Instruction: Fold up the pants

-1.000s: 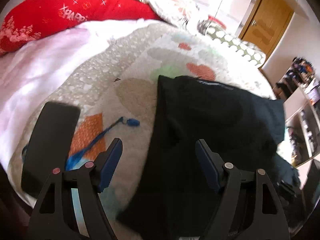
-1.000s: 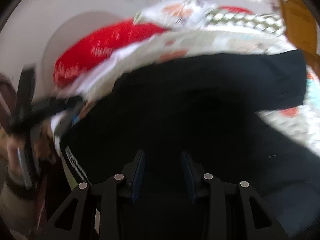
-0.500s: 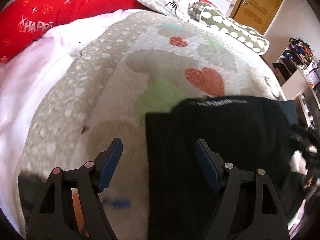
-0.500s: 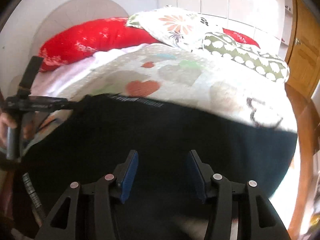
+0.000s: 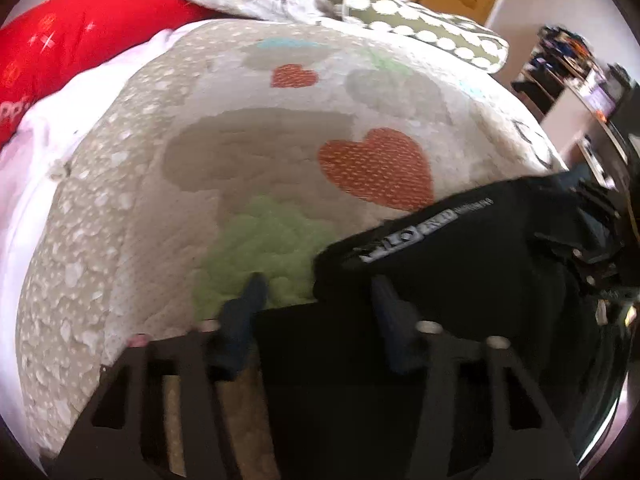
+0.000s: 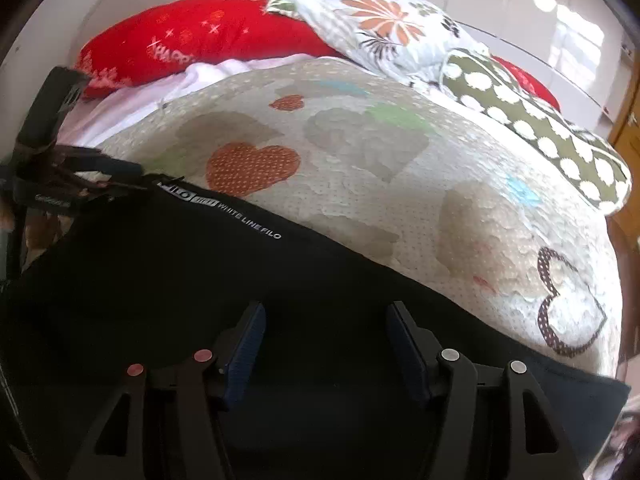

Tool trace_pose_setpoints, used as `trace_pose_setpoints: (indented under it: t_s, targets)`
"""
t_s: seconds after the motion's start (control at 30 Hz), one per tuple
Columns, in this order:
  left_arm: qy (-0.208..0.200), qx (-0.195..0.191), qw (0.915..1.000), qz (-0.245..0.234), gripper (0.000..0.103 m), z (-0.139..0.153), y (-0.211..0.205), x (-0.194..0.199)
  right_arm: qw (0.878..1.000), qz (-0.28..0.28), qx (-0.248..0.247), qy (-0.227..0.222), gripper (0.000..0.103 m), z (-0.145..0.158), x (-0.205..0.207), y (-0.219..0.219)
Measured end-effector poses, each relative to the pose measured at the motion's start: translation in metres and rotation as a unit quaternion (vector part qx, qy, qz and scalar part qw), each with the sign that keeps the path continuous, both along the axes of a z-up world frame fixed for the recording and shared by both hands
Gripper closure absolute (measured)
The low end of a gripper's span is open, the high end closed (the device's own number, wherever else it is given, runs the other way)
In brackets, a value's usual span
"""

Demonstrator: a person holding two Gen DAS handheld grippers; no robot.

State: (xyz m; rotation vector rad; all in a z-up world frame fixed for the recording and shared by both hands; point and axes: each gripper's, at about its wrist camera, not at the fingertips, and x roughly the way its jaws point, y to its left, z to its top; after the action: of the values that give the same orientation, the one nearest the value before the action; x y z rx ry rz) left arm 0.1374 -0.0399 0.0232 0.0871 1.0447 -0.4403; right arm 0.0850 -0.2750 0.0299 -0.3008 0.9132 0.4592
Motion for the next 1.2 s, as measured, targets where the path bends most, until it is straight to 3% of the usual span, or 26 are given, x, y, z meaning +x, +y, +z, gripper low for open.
trace_pose_setpoints:
  t_s: [0.1, 0.37, 0.5, 0.57, 0.6, 0.7, 0.87, 0.9, 0.97, 1.0, 1.03, 1.2]
  targets:
    - [-0.007, -0.012, 0.9998, -0.013, 0.083, 0.010, -0.002, -0.008, 1.000, 0.024, -0.016, -0.002, 0.040, 0.001, 0.005, 0.005]
    - [-0.091, -0.071, 0.9915, -0.060, 0.087, 0.070, -0.004, -0.074, 0.996, 0.074, -0.055, -0.010, 0.037, 0.001, 0.023, 0.025]
    - [-0.121, -0.076, 0.9845, -0.101, 0.088, 0.094, -0.012, -0.108, 0.993, 0.097, -0.064, -0.023, 0.037, 0.003, 0.022, 0.034]
    - [-0.126, -0.072, 0.9828, -0.114, 0.089, 0.099, -0.015, -0.119, 0.995, 0.088, -0.051, -0.021, 0.050, 0.006, 0.020, 0.033]
    - [-0.125, -0.072, 0.9829, -0.114, 0.091, 0.099, -0.014, -0.121, 0.995, 0.083, -0.043, -0.017, 0.073, 0.007, 0.019, 0.033]
    - [-0.119, -0.075, 0.9845, -0.105, 0.092, 0.097, -0.011, -0.123, 0.996, 0.055, -0.047, -0.057, 0.103, 0.018, 0.005, 0.030]
    - [-0.115, -0.084, 0.9837, -0.110, 0.093, 0.098, -0.010, -0.138, 0.995, 0.050, -0.025, -0.084, 0.103, 0.049, -0.021, 0.023]
    - [-0.117, -0.083, 0.9829, -0.115, 0.094, 0.098, -0.011, -0.144, 0.995, 0.062, -0.018, -0.078, 0.102, 0.054, -0.025, 0.022]
    - [-0.118, -0.081, 0.9819, -0.124, 0.094, 0.098, -0.014, -0.156, 0.994, 0.073, -0.037, -0.066, 0.088, 0.056, -0.029, 0.027]
    - [-0.120, -0.079, 0.9815, -0.127, 0.094, 0.097, -0.015, -0.160, 0.994, 0.078, -0.043, -0.061, 0.058, 0.055, -0.030, 0.028]
    - [-0.120, -0.078, 0.9812, -0.130, 0.094, 0.097, -0.016, -0.163, 0.994, 0.084, -0.046, -0.057, 0.038, 0.053, -0.031, 0.030]
    - [-0.116, -0.079, 0.9806, -0.137, 0.094, 0.091, -0.020, -0.165, 0.985, 0.129, -0.085, -0.071, 0.037, 0.049, -0.026, 0.043]
